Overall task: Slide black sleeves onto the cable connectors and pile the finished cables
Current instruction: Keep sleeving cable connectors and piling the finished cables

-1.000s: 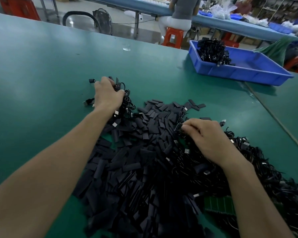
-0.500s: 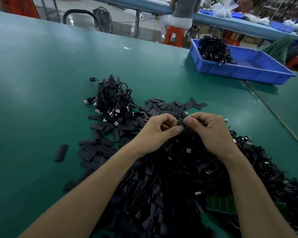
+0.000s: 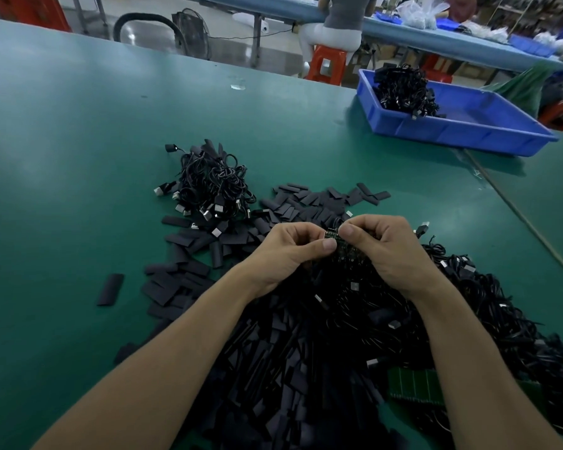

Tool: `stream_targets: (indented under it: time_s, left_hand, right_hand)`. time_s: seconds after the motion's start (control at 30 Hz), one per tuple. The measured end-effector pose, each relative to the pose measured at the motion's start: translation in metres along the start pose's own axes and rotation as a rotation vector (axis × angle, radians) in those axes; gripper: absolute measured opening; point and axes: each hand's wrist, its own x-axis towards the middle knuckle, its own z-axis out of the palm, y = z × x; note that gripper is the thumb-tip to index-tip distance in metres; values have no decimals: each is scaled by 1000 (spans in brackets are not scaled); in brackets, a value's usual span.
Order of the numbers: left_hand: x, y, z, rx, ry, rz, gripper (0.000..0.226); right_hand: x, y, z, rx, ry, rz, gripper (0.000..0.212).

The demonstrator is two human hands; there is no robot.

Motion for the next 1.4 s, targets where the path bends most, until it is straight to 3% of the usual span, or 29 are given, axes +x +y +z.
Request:
stream_targets:
  time_s: [0.53, 0.6, 0.7, 0.8, 0.87, 1.0, 1.07, 1.17, 1.23, 1.4]
  left_hand:
    - [6, 6, -5, -132, -147, -68, 16]
    - [5, 10, -5, -222, -135, -33, 17]
    - [4, 20, -5, -373, -3, 55, 15]
    - [-2, 36, -8, -359, 154, 262, 8]
    - [-8, 50, -11, -294, 213, 414, 7]
    - [-17, 66, -13, -197, 306, 565, 12]
    - [-21, 71, -15, -289, 327, 569, 12]
    - [-25, 82, -30, -338, 422, 598, 15]
    - [-29, 86, -39, -171, 473, 639, 14]
    - [-34, 85, -41, 394, 406, 605, 24]
  right_hand:
    - [-1, -7, -1, 67, -58, -62, 15]
    - [-1, -8, -2, 50, 3, -77, 13]
    - [0, -6, -5, -100, 230, -112, 13]
    - [-4, -15, -12, -297, 351, -212, 20]
    - [-9, -26, -14, -359, 194, -233, 14]
    - [-11, -39, -9, -523, -207, -54, 11]
    - [-9, -41, -6, -617, -221, -50, 13]
    - [-11, -38, -16, -645, -19, -107, 10]
    - [-14, -38, -27, -616, -14, -82, 9]
    - [-14, -51, -17, -529, -443, 158, 35]
